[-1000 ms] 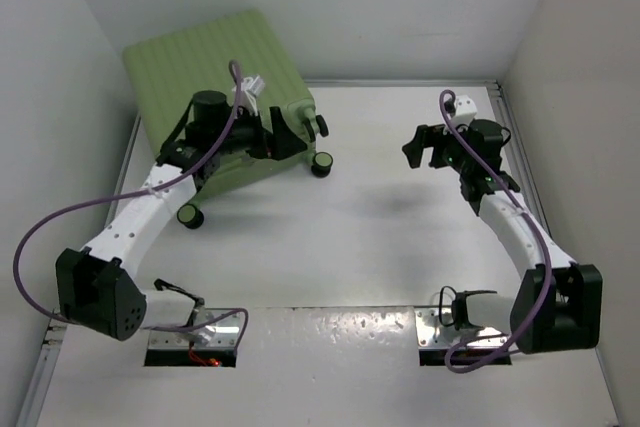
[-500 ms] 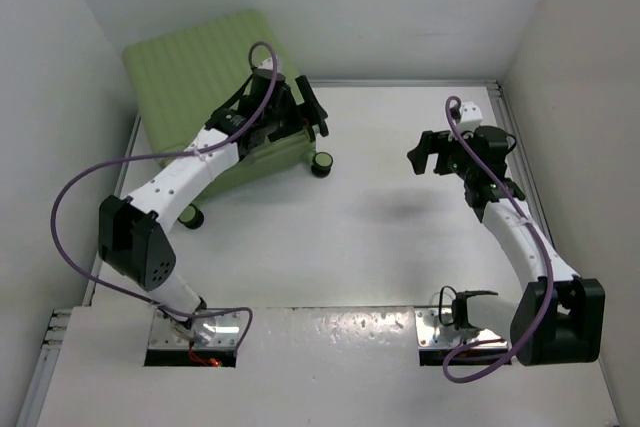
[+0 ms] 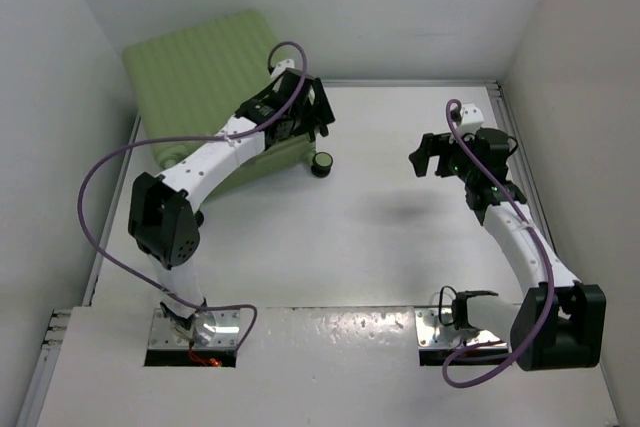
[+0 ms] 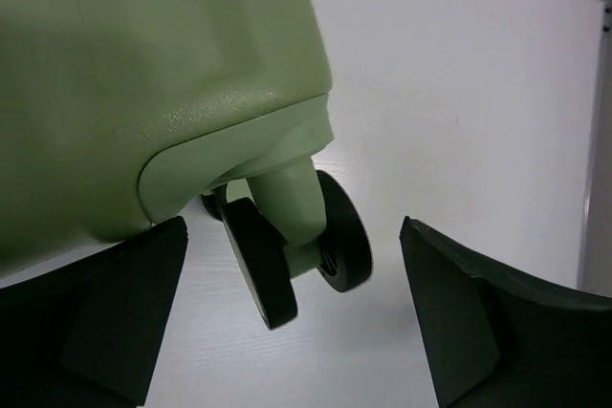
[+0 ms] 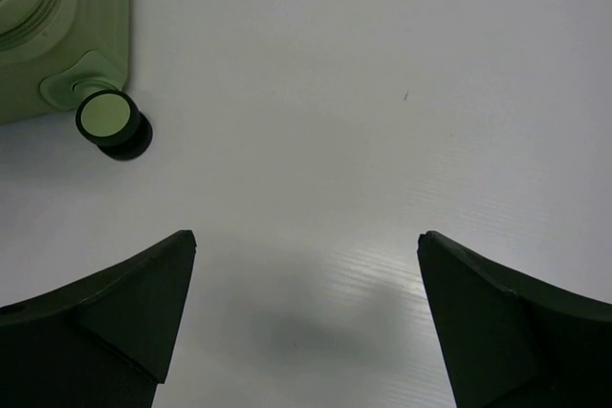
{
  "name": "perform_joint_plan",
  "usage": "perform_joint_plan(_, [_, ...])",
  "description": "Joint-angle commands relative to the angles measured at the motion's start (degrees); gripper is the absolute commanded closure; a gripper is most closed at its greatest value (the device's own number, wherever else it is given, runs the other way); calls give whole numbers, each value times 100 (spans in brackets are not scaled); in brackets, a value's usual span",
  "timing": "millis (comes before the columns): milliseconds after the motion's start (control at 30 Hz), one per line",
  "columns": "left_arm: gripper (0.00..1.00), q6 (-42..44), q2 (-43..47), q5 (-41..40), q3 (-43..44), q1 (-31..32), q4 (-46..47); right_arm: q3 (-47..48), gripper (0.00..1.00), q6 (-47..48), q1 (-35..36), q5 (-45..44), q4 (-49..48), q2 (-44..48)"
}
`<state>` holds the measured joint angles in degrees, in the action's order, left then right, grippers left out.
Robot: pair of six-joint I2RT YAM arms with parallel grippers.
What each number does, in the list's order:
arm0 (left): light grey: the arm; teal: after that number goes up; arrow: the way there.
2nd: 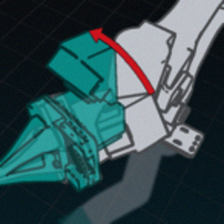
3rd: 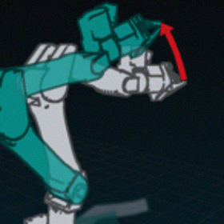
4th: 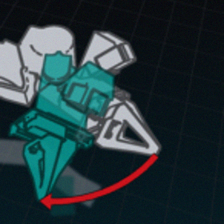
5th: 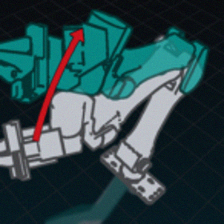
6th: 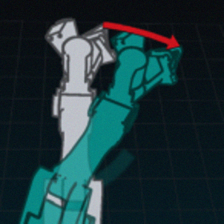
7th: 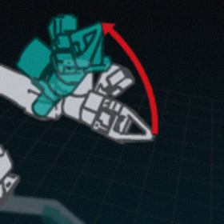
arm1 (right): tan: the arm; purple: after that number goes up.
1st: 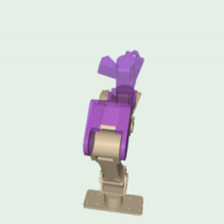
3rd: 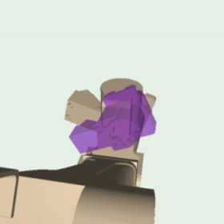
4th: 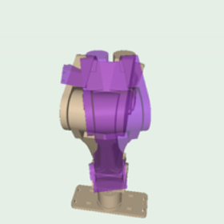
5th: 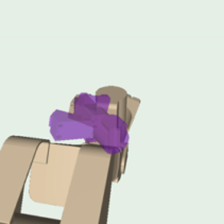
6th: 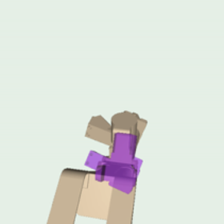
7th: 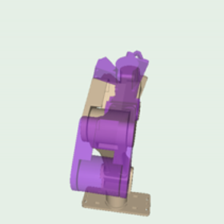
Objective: Pack the luggage
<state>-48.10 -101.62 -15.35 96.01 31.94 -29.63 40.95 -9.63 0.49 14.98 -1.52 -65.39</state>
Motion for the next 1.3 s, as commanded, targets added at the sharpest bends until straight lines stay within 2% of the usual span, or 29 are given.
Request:
perform_joint_plan(0, [1, -7, -279, -258, 138, 22, -96, 27, 1, 101, -32, -136, -41, 175])
perform_joint_plan(167, [1, -121, -692, -205, 146, -145, -96, 1, 1, 110, -14, -189, -6, 149])
perform_joint_plan(433, [1, -253, -1079, -266, 717, -259, -44, 36, 1, 93, -23, -198, 38, 131])
perform_joint_plan(567, [1, -130, -1202, -573, 954, -320, -43, 36, 1, 102, -23, -215, 20, 96])
perform_joint_plan(700, [2, -25, -1325, -793, 807, -320, 9, 62, 1, 40, -14, -189, 3, 35])
perform_joint_plan(733, [13, 37, -1325, -794, 701, -320, 10, 54, 1, 23, -23, -197, 2, 35])
perform_joint_plan(833, [36, 177, -1386, -864, 647, -320, 62, 45, 1, 39, -23, -206, 3, 43])
perform_joint_plan(867, [50, 178, -1386, -916, 647, -320, 62, 62, 1, 40, -23, -189, 20, 52])
perform_joint_plan(933, [60, 309, -1386, -986, 647, -268, 124, 45, 1, 75, -23, -198, 11, 61])
perform_joint_plan(1067, [88, 625, -1386, -987, 578, -145, 177, 36, 1, 119, -14, -189, 29, 87])
perform_joint_plan(1167, [100, 1054, -1141, -987, 324, 240, 177, 27, 1, 146, -14, -171, 11, 114])
perform_joint_plan(1267, [100, 1407, -914, -1128, 8, 566, 62, 10, 1, 163, -23, -162, -33, 122])
